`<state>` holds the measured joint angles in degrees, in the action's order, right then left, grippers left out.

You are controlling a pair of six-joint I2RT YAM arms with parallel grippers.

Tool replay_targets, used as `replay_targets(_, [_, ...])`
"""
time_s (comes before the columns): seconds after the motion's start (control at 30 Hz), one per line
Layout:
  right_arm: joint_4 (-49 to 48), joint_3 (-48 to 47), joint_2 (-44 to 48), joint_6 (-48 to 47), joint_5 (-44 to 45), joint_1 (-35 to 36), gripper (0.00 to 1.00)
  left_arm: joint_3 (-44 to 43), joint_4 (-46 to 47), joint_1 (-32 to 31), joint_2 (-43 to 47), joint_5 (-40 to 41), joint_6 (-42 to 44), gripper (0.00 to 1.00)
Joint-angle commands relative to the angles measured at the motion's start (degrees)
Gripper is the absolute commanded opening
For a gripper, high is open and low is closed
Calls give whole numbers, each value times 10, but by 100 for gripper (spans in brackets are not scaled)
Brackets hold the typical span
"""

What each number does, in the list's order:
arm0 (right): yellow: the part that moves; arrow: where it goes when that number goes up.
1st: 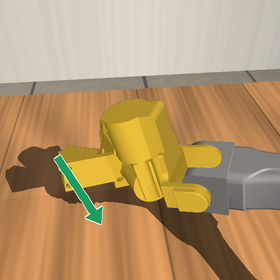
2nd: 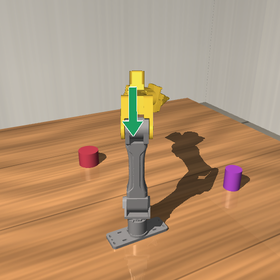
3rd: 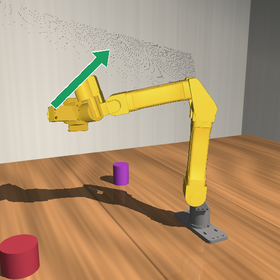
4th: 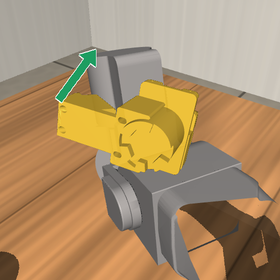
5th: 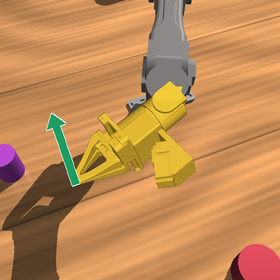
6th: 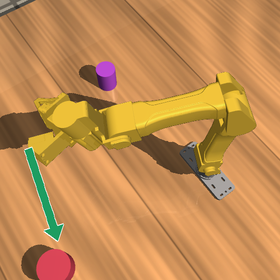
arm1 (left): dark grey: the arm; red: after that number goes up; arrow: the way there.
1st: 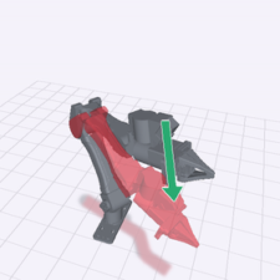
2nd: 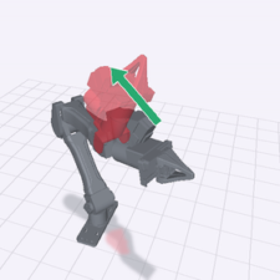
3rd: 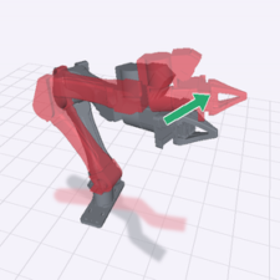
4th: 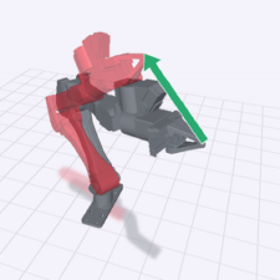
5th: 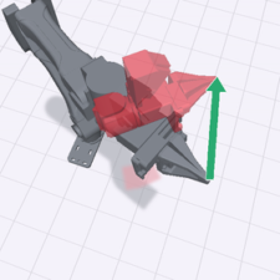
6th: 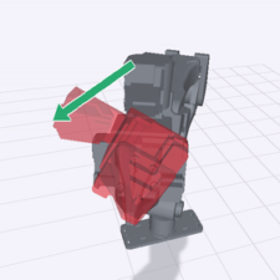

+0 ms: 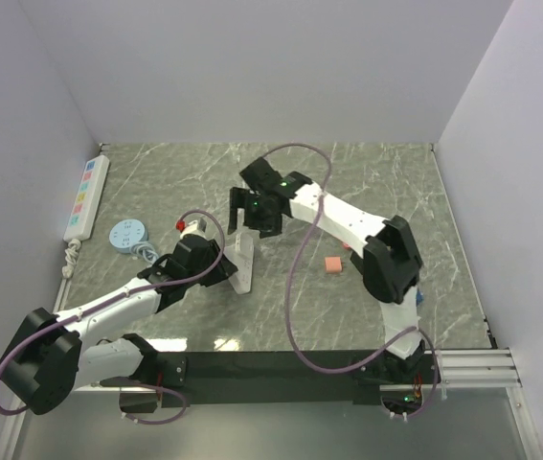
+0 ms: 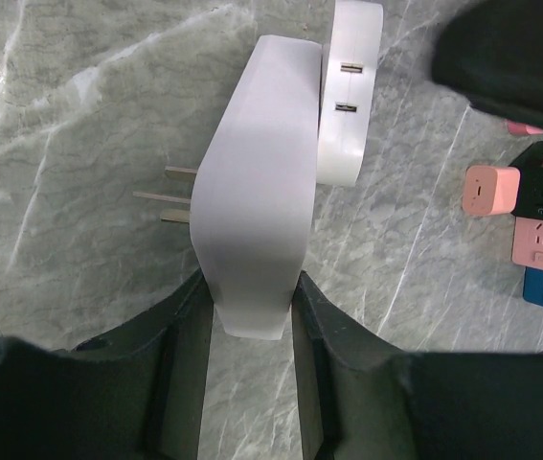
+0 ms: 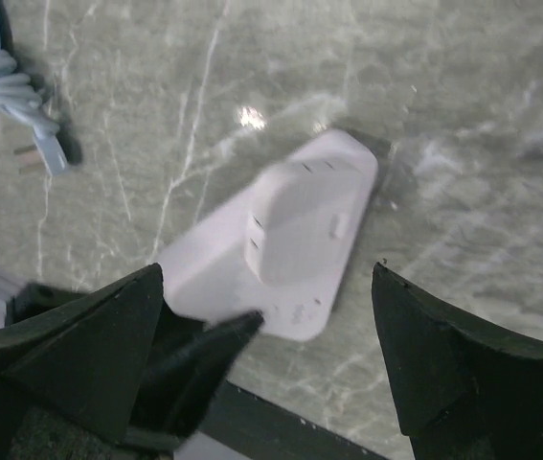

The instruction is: Pull the plug off the socket

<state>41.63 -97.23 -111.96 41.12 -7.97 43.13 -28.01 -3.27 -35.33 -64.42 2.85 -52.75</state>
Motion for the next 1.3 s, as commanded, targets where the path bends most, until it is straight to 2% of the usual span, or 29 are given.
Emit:
replay_targets(0.0, [85,-87,-52,9,67,20,96,-16,8,-4,3,-7,1,0])
replay_targets(0.17, [157,-166,-120,13,126,34,94,-16,6,-6,6,-1,-2,1])
replay_targets(0.27, [160,-171,-129,8,134,36,84,-13,5,-6,7,2,-2,1])
replay_targets(0.33, [156,-162,-127,1,128,35,70,-13,3,-6,6,8,-4,1])
replay_targets(0.43, [145,-134,-107,-3,129,35,39,-14,-2,-5,8,12,-6,1])
replay_targets(0.47, [142,-124,-99,-3,132,34,21,-13,-1,-6,8,12,-7,1])
replay_targets(0.6, [122,-68,-57,-2,135,29,0,-8,-1,-6,9,17,-11,1])
replay_targets(0.87, [22,106,49,-4,53,-9,0,-2,-2,-6,10,26,-18,1])
replay_targets(0.93, [-17,155,65,-5,5,-25,7,-1,0,-5,8,26,-20,1])
replay_targets(0.97, [-20,163,66,-7,1,-29,17,-3,0,-5,7,26,-21,1])
replay_targets(1.07, [-26,179,67,-17,-1,-31,32,-6,0,-5,2,26,-22,1])
replay_targets(1.13, [-30,184,68,-22,-6,-31,38,-7,2,-5,1,24,-23,1])
replay_targets(1.2, [-36,187,62,-26,-15,-31,48,-7,3,-5,0,24,-24,1])
replay_targets(1.27, [-45,188,57,-28,-31,-31,49,-8,3,-5,-3,22,-24,1])
